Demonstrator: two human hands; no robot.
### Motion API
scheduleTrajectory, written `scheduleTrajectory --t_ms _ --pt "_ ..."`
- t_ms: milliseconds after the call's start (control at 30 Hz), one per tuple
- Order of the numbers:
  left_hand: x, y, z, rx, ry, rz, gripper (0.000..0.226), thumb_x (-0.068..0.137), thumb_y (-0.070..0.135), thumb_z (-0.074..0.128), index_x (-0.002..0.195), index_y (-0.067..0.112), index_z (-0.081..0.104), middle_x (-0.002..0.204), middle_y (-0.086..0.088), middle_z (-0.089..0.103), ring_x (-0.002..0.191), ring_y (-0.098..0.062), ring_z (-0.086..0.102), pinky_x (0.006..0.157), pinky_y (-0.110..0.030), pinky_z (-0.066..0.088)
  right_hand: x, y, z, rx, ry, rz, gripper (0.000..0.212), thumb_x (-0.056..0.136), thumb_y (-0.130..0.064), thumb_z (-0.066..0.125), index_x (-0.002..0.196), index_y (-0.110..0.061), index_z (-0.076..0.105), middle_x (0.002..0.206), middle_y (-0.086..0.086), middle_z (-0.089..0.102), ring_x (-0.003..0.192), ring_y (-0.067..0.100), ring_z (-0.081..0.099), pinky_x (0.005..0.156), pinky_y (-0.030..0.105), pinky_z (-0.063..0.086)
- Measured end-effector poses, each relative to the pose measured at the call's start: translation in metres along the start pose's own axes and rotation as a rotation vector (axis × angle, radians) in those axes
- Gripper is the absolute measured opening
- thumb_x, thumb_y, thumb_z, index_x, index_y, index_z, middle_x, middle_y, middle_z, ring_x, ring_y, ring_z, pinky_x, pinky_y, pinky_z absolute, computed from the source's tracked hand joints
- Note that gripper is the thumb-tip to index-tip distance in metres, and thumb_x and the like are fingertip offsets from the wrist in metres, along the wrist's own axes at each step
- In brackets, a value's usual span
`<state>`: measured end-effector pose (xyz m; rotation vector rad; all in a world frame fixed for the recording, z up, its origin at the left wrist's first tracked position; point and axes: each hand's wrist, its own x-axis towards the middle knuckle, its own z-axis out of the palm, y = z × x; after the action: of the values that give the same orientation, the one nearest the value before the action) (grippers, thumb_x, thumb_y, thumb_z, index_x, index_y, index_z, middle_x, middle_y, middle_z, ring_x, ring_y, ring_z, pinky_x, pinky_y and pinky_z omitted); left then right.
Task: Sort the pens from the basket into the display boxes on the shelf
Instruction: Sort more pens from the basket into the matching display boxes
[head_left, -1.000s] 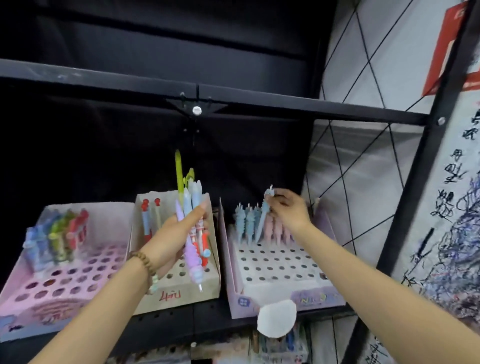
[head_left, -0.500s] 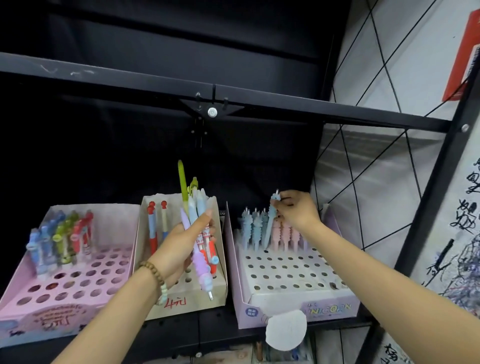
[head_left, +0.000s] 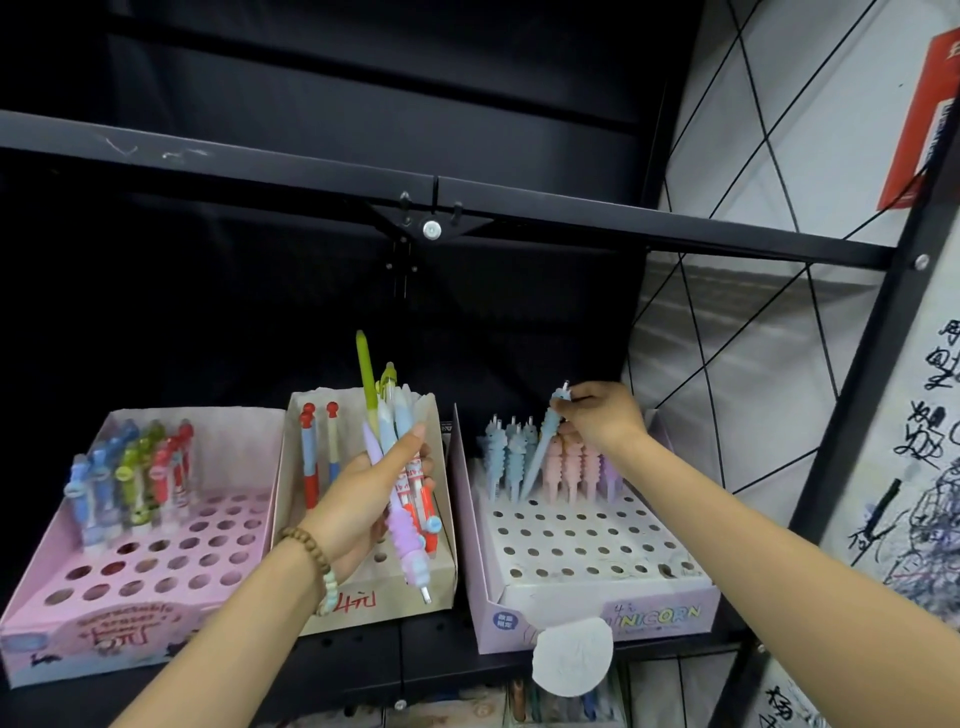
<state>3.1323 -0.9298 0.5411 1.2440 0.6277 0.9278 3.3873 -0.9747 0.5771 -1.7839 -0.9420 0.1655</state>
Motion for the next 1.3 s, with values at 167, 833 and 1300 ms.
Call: scheduleTrajectory --t_ms 167,833,1300 --pt "0.000 0.001 0.001 -0.037 -0.013 0.005 0.043 0.063 0.049 0.066 0.086 0.013 0.065 0.066 0.001 0.069 0.059 -0.010 0.067 0.057 -0.025 0.057 0.002 -0.002 -0.001 -0.030 -0.033 0.007 0.013 0.084 -0.016 0.070 0.092 -0.011 0.062 0.084 0.012 0.072 0.076 0.028 0.071 0.081 0.044 0.057" --pt "-0.005 -0.008 0.023 -0.164 0.043 -0.066 0.031 0.086 0.042 0.061 0.090 0.012 0.062 0.067 0.000 0.069 0.060 -0.010 0.067 0.065 -0.030 0.050 -0.037 -0.003 0.013 -0.412 -0.195 -0.007 0.028 0.086 -0.024 0.067 0.099 0.001 0.068 0.098 0.013 0.068 0.092 0.023 0.064 0.085 0.033 0.050" --pt "-0.012 -0.024 0.100 -0.204 0.368 0.046 0.023 0.091 0.044 0.055 0.072 0.033 0.046 0.071 0.000 0.058 0.064 -0.011 0.056 0.056 -0.026 0.044 -0.168 -0.005 -0.033 0.363 -0.447 0.036 0.030 0.081 -0.005 0.071 0.108 -0.001 0.059 0.094 0.012 0.063 0.065 0.019 0.064 0.062 0.025 0.056"
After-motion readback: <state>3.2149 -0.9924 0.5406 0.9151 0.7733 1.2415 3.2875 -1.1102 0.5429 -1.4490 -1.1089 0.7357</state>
